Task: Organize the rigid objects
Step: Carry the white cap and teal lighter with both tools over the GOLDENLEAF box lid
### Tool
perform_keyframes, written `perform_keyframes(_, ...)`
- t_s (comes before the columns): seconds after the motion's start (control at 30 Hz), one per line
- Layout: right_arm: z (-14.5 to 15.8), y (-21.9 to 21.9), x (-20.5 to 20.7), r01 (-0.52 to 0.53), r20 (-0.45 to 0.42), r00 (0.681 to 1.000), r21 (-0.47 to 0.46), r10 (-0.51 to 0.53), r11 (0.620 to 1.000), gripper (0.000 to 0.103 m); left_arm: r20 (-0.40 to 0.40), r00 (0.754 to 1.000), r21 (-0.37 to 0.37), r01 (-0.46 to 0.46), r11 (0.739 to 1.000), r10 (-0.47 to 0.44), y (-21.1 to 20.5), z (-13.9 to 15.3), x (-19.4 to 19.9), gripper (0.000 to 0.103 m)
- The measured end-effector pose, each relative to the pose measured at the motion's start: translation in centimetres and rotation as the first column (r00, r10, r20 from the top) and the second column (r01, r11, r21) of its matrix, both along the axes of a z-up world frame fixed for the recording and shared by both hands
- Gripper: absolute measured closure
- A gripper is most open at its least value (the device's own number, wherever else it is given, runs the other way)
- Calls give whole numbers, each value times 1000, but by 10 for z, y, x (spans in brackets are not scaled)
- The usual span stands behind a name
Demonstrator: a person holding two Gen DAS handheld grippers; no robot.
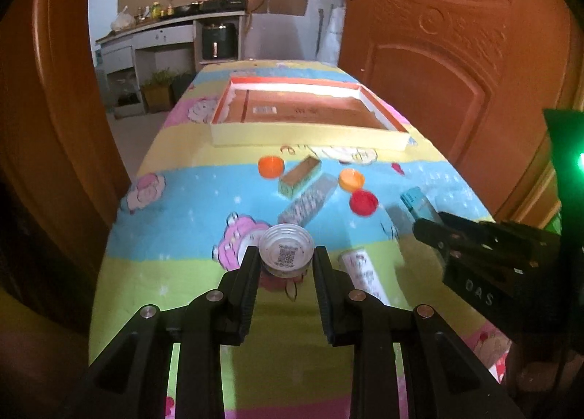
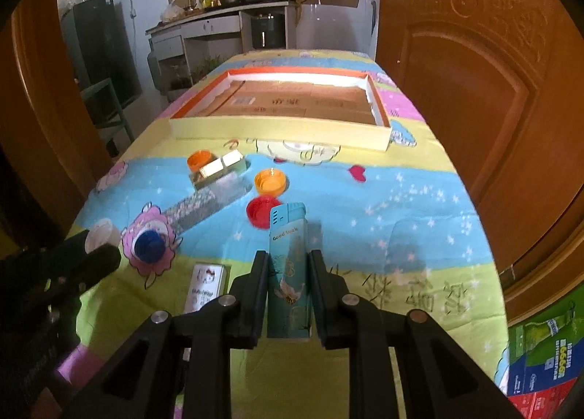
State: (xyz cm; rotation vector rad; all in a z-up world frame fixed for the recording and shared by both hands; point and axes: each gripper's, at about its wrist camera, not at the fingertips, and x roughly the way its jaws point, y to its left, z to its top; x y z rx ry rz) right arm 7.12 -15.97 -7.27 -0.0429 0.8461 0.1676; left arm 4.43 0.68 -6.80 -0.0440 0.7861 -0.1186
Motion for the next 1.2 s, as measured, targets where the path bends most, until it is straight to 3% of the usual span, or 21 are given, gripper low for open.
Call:
perform_keyframes(0.67,50,-18,41,-86,89,992,6,85,996,81,51,995,46,-88,995,86,-17,51,75,73)
perform_keyframes(0.97,64,-27,77,-78,128,988,-50,84,996,81,67,994,53,-91,994,87,-28,65,115,73)
perform_keyframes(1.2,73,-39,114,-92,114,989,-33,95,995,81,41,996,40,-80,996,78,-30,72,158,73)
